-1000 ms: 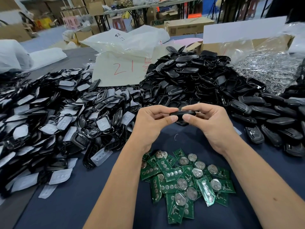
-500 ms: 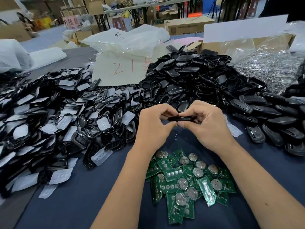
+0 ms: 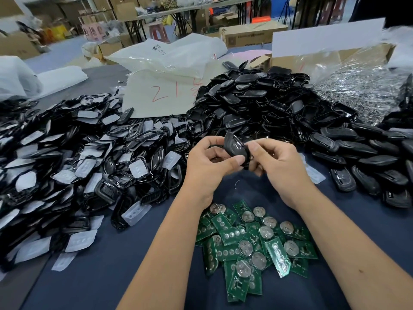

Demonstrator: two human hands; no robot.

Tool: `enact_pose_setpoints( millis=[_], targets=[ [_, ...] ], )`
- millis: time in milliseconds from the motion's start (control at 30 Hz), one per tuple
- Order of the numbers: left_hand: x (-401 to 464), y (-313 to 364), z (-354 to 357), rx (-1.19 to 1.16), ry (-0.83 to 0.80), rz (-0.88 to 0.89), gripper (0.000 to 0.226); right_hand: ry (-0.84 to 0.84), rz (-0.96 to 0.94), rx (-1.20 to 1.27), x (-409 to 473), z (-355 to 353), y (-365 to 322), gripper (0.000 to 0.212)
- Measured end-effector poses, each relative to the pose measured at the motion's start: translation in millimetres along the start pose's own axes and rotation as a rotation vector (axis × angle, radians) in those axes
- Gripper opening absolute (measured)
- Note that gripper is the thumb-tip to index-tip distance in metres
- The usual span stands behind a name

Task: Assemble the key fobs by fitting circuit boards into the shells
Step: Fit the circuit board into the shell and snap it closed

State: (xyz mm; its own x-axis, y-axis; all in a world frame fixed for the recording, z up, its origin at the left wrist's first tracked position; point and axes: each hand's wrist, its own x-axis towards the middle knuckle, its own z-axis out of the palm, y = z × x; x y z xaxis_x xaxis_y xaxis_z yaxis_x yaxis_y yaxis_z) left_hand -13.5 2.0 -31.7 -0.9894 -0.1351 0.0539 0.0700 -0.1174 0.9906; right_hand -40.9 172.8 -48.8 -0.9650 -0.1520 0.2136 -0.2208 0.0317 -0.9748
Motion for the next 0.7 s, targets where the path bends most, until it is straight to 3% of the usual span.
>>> enact_pose_setpoints(
  millis=[233, 467, 700],
  targets=[
    [-2.7, 2.7, 3.8, -0.228, -0.1, -0.139, 0.026, -0.012, -0.002, -0.011, -1.4, 3.7, -1.4, 0.05],
    [-3.6, 3.4, 4.6, -0.263, -0.132, -0.177, 0.06, -0.005, 0.041, 0.159, -3.4, 5.9, -6.9, 0.041],
    [-5.9, 3.1, 4.3, -0.26, -0.134, -0.18, 0.056, -0.003, 0.058, 0.21, -3.4, 6.3, -5.1, 0.049]
  ],
)
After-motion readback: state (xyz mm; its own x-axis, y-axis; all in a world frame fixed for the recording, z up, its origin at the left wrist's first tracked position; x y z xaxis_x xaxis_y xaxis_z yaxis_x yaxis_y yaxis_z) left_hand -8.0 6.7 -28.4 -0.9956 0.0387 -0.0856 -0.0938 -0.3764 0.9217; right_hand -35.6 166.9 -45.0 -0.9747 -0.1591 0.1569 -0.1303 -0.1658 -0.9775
